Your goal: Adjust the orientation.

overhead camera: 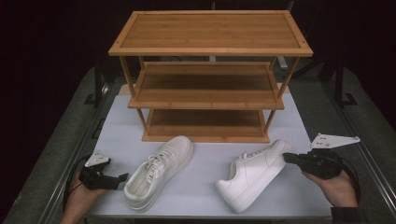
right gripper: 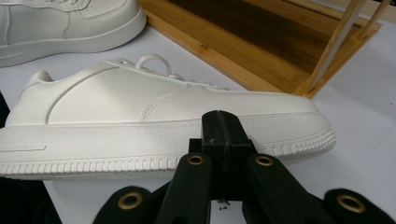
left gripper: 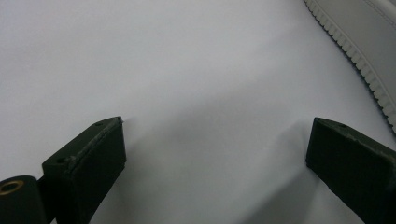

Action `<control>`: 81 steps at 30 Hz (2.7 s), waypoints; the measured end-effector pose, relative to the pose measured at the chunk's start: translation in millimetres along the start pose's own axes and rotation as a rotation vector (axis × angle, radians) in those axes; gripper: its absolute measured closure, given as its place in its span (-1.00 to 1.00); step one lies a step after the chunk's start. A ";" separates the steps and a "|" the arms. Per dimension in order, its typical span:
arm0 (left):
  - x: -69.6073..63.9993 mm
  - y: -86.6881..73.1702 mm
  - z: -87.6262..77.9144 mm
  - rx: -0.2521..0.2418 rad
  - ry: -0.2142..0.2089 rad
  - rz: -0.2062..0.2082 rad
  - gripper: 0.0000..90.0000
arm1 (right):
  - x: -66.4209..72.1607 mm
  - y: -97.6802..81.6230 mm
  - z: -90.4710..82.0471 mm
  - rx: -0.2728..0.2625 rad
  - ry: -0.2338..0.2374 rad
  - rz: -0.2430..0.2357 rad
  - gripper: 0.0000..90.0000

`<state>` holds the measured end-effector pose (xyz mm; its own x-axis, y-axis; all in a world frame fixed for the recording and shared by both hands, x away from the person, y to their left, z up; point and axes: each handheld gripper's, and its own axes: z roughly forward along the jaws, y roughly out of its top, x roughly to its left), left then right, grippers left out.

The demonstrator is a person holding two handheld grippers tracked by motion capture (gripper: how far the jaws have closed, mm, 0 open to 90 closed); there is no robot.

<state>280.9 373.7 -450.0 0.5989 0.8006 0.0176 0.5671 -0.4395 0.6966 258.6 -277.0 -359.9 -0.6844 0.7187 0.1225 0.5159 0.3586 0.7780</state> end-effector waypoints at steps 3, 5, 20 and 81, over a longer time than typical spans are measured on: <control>0.1 0.0 0.0 0.000 0.000 0.000 -0.90 | -0.5 -5.6 -4.0 -0.003 0.001 0.007 1.00; 0.2 0.1 0.0 0.001 0.000 0.001 -0.90 | -1.1 -9.0 -6.1 -0.006 0.003 0.006 1.00; 0.3 0.2 0.1 0.002 -0.001 0.001 -0.90 | -3.1 -40.0 -21.8 0.024 -0.003 0.032 1.00; 0.1 0.1 0.2 0.001 0.000 0.000 -0.90 | -45.0 -44.1 28.1 0.089 -0.141 0.114 1.00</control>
<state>281.1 373.7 -450.1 0.5993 0.8004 0.0176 0.5672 -0.4400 0.6962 281.2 -308.4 -417.0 -0.5436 0.8315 0.1143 0.6333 0.3170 0.7060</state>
